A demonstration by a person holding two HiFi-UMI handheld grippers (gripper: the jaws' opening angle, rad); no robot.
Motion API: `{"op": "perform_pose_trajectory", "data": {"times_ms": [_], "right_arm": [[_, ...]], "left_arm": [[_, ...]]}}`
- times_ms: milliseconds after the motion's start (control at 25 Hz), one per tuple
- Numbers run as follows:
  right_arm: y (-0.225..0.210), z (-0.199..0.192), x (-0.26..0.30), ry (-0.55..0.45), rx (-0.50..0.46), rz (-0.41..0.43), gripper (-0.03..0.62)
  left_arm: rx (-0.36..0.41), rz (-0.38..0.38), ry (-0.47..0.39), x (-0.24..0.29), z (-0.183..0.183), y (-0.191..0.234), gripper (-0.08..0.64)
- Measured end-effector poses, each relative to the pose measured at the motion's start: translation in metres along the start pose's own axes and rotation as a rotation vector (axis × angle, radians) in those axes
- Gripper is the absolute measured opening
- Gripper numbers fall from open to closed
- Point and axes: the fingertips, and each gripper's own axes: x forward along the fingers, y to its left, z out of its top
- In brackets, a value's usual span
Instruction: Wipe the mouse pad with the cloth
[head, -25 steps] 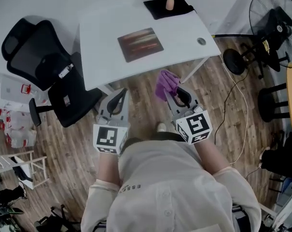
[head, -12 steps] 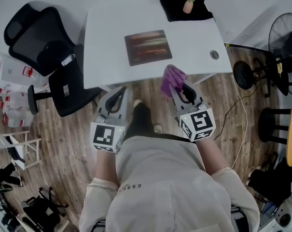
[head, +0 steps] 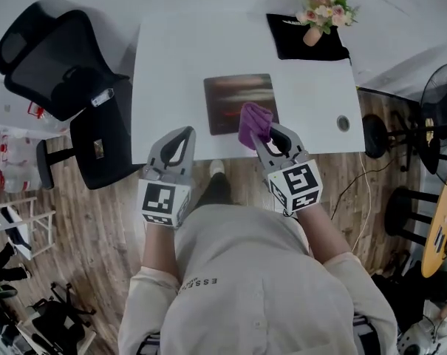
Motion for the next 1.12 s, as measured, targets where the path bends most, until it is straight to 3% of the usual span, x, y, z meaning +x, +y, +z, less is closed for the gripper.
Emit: {"op": "perform_pose_trajectory", "data": {"times_ms": [200,480,840,1120], "right_arm": [[-0.008,0.012,0.071,0.066,0.007,0.044,0.091],[-0.018,-0.019,0.155,0.268,0.038,0.117,0.091],[-0.019,-0.073,0.221,0.445,0.043,0.189,0.091],[-0.017,-0.095,0.249,0.516,0.065,0.252,0.091]], "left_arm": [[0.012,-0.046,0.024,0.039,-0.002,0.045,0.002],[-0.024,-0.11,-0.01,0.079,-0.014,0.085,0.002],[-0.09,-0.11,-0.006,0.091,-0.052,0.111,0.002],[-0.097,-0.08,0.031,0.097,-0.07,0.119,0.002]]}}
